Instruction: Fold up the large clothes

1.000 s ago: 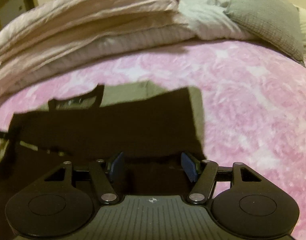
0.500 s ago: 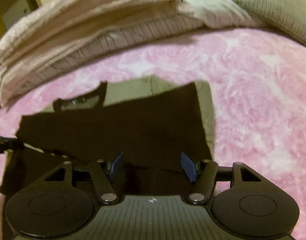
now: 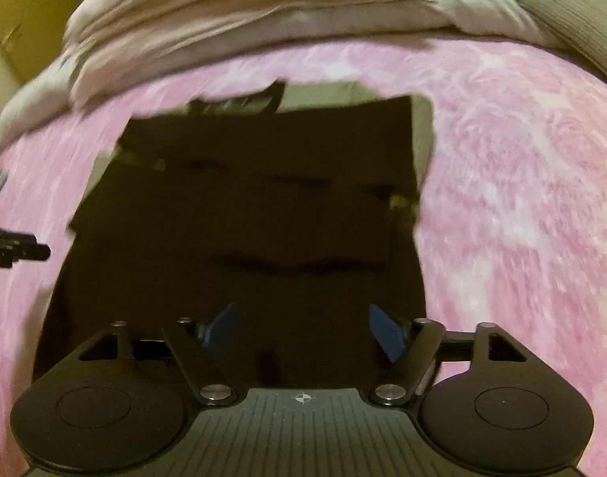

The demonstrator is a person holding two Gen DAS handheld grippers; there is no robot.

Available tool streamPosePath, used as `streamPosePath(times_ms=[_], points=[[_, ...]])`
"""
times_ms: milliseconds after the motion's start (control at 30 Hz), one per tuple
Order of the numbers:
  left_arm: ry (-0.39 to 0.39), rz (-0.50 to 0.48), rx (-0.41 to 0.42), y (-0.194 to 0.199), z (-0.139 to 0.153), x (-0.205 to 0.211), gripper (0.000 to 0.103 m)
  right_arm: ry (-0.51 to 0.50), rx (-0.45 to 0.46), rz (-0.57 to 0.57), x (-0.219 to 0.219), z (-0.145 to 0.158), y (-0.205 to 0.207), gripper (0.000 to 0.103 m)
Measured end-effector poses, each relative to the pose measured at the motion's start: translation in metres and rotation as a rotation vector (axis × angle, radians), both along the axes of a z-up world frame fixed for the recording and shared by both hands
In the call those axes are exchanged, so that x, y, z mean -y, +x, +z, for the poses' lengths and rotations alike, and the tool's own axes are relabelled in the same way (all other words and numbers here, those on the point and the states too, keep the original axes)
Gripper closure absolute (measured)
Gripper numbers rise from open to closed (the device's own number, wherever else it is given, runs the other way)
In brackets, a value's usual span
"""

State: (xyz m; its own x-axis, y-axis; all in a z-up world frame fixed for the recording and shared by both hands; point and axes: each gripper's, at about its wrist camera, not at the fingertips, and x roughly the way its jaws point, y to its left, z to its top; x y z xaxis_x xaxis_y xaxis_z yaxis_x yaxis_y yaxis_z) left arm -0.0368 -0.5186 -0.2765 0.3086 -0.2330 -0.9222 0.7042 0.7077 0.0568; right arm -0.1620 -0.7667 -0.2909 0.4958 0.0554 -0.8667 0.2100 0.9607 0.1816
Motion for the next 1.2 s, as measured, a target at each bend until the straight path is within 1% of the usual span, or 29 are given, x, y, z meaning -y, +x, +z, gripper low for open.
streamPosePath(times_ms=[67, 133, 200, 233, 267, 367, 500, 600, 700, 800, 933, 1200], points=[[0.009, -0.006, -0.004, -0.023, 0.005, -0.012, 0.038, -0.001, -0.021, 0.029, -0.007, 0.002, -0.016, 0.026], [0.022, -0.027, -0.010, -0.042, 0.007, -0.021, 0.032, -0.006, -0.042, 0.046, -0.015, 0.005, -0.032, 0.025], [0.030, -0.054, -0.026, -0.059, 0.008, -0.029, 0.031, -0.011, -0.053, 0.055, -0.022, 0.009, -0.045, 0.024], [0.032, -0.070, -0.030, -0.066, 0.008, -0.032, 0.027, -0.020, -0.055, 0.060, -0.025, 0.012, -0.051, 0.024], [0.032, -0.091, -0.029, -0.075, 0.009, -0.036, 0.023, -0.030, -0.057, 0.070, -0.029, 0.015, -0.057, 0.024], [0.038, -0.161, 0.002, -0.096, 0.010, -0.042, 0.015, -0.078, -0.047, 0.090, -0.041, 0.026, -0.072, 0.024], [0.046, -0.258, 0.048, -0.123, 0.015, -0.054, 0.012, -0.131, -0.041, 0.112, -0.056, 0.035, -0.089, 0.024], [0.054, -0.320, 0.062, -0.142, 0.020, -0.063, 0.011, -0.160, -0.102, 0.132, -0.068, 0.036, -0.094, 0.024], [0.060, -0.347, 0.056, -0.156, 0.022, -0.071, 0.010, -0.173, -0.157, 0.152, -0.079, 0.036, -0.099, 0.024], [0.060, -0.344, 0.036, -0.166, 0.022, -0.077, 0.010, -0.182, -0.183, 0.166, -0.090, 0.038, -0.104, 0.024], [0.055, -0.331, 0.024, -0.178, 0.020, -0.080, 0.009, -0.184, -0.186, 0.195, -0.099, 0.040, -0.112, 0.024], [0.076, -0.296, 0.016, -0.203, 0.016, -0.078, 0.009, -0.168, -0.198, 0.241, -0.092, 0.033, -0.124, 0.024]])
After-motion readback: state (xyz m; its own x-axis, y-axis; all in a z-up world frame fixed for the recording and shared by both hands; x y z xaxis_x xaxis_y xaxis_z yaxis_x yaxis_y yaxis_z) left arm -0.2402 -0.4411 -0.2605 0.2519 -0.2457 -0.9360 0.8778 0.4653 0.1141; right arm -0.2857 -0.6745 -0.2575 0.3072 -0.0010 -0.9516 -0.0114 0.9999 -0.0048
